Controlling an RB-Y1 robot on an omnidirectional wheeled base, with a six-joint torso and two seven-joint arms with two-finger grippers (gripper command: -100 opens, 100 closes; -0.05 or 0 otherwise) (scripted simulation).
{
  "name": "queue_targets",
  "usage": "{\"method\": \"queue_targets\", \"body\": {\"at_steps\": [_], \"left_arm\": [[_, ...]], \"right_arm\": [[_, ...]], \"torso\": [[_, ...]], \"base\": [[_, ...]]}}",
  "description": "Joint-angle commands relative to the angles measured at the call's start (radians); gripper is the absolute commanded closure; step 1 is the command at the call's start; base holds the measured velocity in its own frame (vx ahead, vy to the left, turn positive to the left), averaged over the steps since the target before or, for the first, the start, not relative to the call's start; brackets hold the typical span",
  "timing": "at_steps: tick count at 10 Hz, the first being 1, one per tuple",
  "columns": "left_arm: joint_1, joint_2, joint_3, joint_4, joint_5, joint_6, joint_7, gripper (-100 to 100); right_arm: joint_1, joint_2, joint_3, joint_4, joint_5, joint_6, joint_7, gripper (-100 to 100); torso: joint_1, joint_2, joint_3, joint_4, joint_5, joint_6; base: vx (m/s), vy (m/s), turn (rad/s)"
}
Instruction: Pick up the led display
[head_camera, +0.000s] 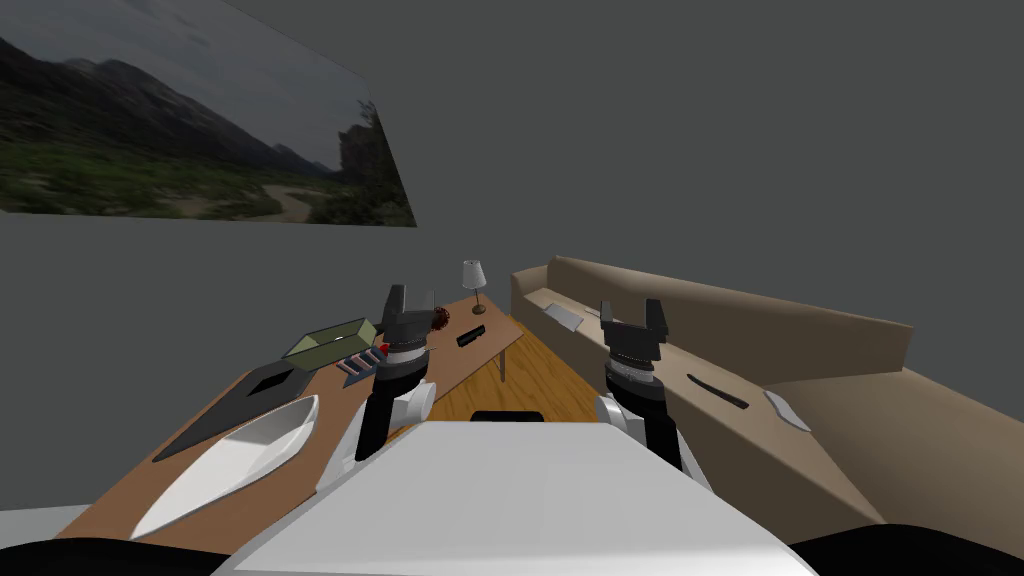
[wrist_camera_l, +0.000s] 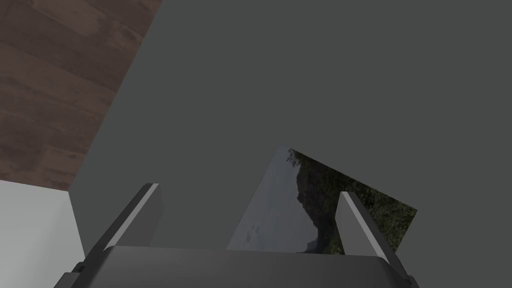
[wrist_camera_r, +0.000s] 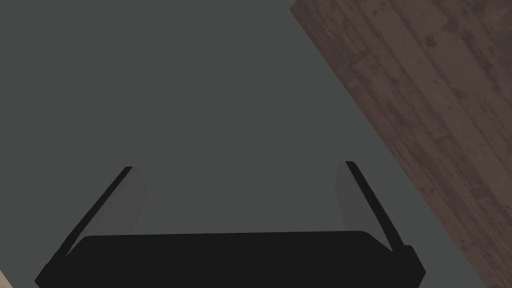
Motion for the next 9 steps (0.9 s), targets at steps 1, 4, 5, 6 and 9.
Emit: {"method": "queue_targets", "body": {"at_steps": [1, 4, 5, 6, 9], "left_arm": [[-0.002, 0.029, 0.0, 0.008, 0.002, 0.012, 0.009, -100], [-0.01, 0.102, -0.001, 0.043, 0.014, 0.063, 0.045, -100], [-0.014, 0.128, -0.001, 0.06, 0.021, 0.088, 0.061, -100], [-0.014, 0.128, -0.001, 0.06, 0.021, 0.088, 0.061, -100], [-0.029, 0.209, -0.002, 0.129, 0.052, 0.174, 0.116, -100]], "right_arm": [[0.0, 0.0, 0.0, 0.0, 0.0, 0.0, 0.0, 0], [0.0, 0.0, 0.0, 0.0, 0.0, 0.0, 0.0, 0], [0.0, 0.0, 0.0, 0.0, 0.0, 0.0, 0.0, 0], [0.0, 0.0, 0.0, 0.0, 0.0, 0.0, 0.0, 0], [0.0, 0.0, 0.0, 0.0, 0.0, 0.0, 0.0, 0]], "torso": [[0.0, 0.0, 0.0, 0.0, 0.0, 0.0], [-0.003, -0.001, 0.0, 0.0, -0.001, 0.0], [-0.004, -0.001, 0.0, 0.0, -0.001, 0.0], [-0.005, -0.001, -0.001, 0.0, -0.001, 0.0], [-0.004, -0.002, -0.001, 0.0, -0.001, 0.0]], "base": [[0.0, -0.016, -0.014], [0.008, -0.049, -0.022], [0.015, -0.08, -0.037], [0.016, -0.054, -0.007], [0.02, -0.063, -0.046]]}}
